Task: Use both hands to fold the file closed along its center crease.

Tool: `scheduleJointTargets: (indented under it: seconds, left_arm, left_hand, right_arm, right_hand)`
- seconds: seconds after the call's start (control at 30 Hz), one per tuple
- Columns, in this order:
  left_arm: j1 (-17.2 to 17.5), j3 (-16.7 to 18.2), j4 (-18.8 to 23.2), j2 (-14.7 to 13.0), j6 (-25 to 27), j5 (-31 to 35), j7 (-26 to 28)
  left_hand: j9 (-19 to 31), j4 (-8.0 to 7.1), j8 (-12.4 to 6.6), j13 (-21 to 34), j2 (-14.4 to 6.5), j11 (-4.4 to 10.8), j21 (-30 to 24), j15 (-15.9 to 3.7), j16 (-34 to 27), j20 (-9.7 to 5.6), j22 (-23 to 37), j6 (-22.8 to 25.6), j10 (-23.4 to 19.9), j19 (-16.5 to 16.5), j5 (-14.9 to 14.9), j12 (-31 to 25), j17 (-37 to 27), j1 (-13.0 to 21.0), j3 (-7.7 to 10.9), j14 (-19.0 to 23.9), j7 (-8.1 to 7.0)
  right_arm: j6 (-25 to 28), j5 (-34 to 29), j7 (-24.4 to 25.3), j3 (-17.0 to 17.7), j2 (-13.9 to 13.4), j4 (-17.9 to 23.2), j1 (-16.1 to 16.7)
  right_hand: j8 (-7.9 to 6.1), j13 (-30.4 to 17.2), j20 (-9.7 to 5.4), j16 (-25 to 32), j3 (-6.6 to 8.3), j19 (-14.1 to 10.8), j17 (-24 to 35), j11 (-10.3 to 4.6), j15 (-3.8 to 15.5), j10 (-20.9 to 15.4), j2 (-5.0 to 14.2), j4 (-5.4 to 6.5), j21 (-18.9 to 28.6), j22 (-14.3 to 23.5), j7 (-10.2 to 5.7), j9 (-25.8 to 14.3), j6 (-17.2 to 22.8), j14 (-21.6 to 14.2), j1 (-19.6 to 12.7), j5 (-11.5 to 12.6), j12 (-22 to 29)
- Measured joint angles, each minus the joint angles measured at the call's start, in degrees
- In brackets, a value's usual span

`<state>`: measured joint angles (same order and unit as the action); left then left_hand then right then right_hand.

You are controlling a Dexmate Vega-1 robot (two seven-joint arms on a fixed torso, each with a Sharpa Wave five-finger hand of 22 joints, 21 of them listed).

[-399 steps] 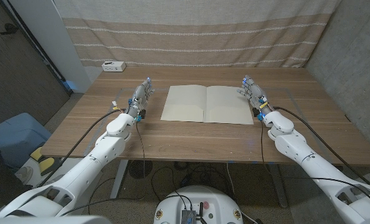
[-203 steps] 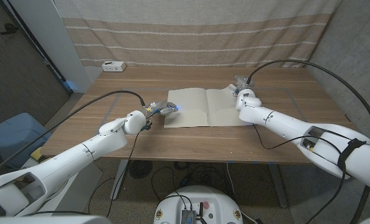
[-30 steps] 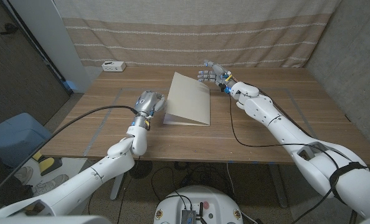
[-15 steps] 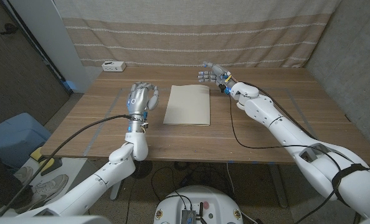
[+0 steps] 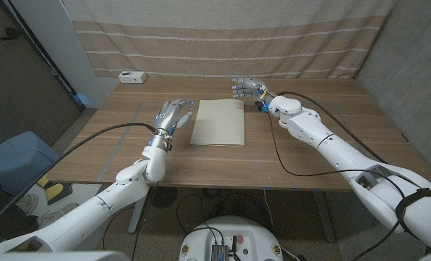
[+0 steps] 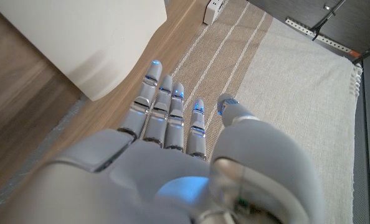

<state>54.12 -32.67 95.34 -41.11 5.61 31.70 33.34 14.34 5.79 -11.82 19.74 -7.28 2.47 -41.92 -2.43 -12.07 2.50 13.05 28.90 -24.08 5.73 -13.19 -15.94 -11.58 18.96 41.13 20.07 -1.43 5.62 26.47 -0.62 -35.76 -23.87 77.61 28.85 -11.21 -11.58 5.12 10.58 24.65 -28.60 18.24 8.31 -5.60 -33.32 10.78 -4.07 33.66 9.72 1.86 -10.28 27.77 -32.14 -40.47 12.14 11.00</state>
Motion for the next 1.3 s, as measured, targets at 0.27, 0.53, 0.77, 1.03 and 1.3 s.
scheduleJointTargets:
  seconds: [0.27, 0.53, 0.77, 1.03, 1.3]
  left_arm:
    - [-2.6, -2.1, 1.1, -2.6, 0.2, -3.9, -12.8]
    - [-4.3, -3.5, 1.4, -3.7, 0.4, -5.9, -19.1]
    - [-5.1, -4.2, 1.5, -4.2, 0.7, -6.6, -21.5]
    - [-5.7, -4.9, 1.7, -4.6, 1.0, -7.0, -23.0]
    - [-6.1, -5.3, 1.9, -4.9, 1.5, -7.1, -24.3]
  left_hand:
    - [-1.2, -1.30, 1.04, -1.6, -0.3, -0.90, 0.7, 0.07, 0.9, -0.78, -1.1, -1.9, 1.7, -0.5, 1.1, 1.6, 0.7, -1.8, -0.86, -1.9, 0.10]
    - [-1.6, -2.03, 1.04, -2.2, -0.2, -1.03, 1.1, -0.03, 0.9, -0.78, -1.4, -2.2, 1.8, -0.5, 1.8, 2.3, 0.7, -3.3, -1.58, -2.4, 0.39]
    - [-1.8, -2.64, 1.04, -2.7, -0.2, -0.72, 1.1, 0.21, 0.9, -0.33, -1.6, -2.3, 2.1, -0.9, 2.2, 2.4, 0.9, -3.9, -1.75, -2.6, 0.93]
    - [-2.1, -2.87, 1.04, -3.3, -0.4, -0.72, 1.5, 0.21, 1.1, -0.15, -1.9, -2.1, 2.1, -1.1, 2.6, 2.9, 1.2, -4.2, -1.98, -2.6, 1.12]
    - [-2.4, -3.32, 1.04, -3.8, -0.4, -0.73, 1.5, 0.19, 1.1, 0.15, -2.1, -1.9, 2.1, -1.4, 2.9, 2.9, 1.2, -4.8, -1.99, -2.6, 1.33]
  right_arm:
    - [0.1, -5.3, 0.0, -2.6, -0.8, -0.7, -1.6]
    - [3.1, -14.9, 0.6, -7.9, -2.2, -0.4, -5.0]
    - [7.0, -24.4, 0.9, -12.4, -2.7, 0.2, -7.7]
    - [12.8, -35.9, 1.0, -17.3, -2.4, -0.1, -10.5]
    - [17.5, -43.7, 0.2, -21.3, -1.2, -1.8, -12.9]
  right_hand:
    - [0.00, 0.1, -0.03, 0.0, 0.87, 1.2, 0.0, -0.22, 0.09, 1.8, -0.08, 1.88, -1.7, -0.1, 2.02, 0.0, 2.0, 3.6, 2.8, -0.5, -0.2]
    - [-0.46, 0.1, -0.62, 0.0, 2.79, 1.8, -0.7, -0.99, 1.21, 1.1, 0.02, 2.10, -2.6, -0.1, 1.84, 0.0, 5.3, 5.0, 3.5, -1.0, 0.3]
    - [-0.68, 0.3, -0.93, 0.3, 4.31, 2.1, -1.2, -1.54, 2.48, -0.2, 0.33, 1.79, -3.4, -0.1, 0.80, 0.0, 7.1, 5.6, 3.1, -1.0, 0.9]
    - [-0.68, 0.4, -1.75, 0.3, 5.01, 2.9, -1.5, -1.85, 3.90, -1.1, 0.33, 2.01, -4.0, -0.1, 0.19, 0.0, 8.4, 6.4, 3.1, -1.0, 0.9]
    - [-0.68, 0.4, -2.19, 0.3, 5.53, 2.9, -2.0, -2.16, 4.91, -1.4, 0.33, 1.96, -4.5, -0.1, -0.13, 0.0, 9.1, 6.8, 3.1, -1.0, 0.9]
